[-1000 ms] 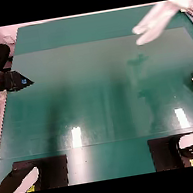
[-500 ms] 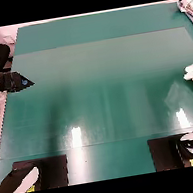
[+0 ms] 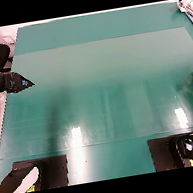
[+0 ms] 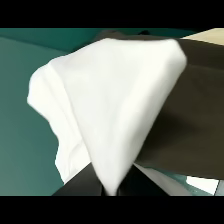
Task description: Fold the shirts.
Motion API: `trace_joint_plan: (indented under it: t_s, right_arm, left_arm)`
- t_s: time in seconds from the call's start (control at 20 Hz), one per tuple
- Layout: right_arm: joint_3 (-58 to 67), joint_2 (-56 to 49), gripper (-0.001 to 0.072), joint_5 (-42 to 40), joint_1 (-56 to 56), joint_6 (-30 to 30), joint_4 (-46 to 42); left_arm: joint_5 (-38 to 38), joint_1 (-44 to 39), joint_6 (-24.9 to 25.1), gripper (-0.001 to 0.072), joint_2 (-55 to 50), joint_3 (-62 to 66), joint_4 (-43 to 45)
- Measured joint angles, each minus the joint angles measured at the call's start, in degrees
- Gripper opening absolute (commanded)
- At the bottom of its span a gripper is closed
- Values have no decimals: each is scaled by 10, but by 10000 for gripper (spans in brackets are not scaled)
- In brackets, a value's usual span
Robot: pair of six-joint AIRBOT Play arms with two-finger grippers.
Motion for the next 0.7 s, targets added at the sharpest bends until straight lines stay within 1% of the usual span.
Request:
trace_joint_plan:
  t_s: [0.2, 0.4, 0.55, 0.7]
  right_arm:
    - [-2, -40, 19, 7, -42, 4, -9]
    - [-2, -61, 16, 14, -53, 15, -38]
    - [-2, -62, 14, 24, -52, 30, -76]
    - [1, -57, 14, 29, -22, 35, -108]
  left_arm:
    - [0, 0, 0, 21, 0, 0, 0]
    - [3, 0, 0, 21, 0, 0, 0]
    - [11, 0, -1, 21, 0, 0, 0]
    - [19, 0, -2, 21, 0, 0, 0]
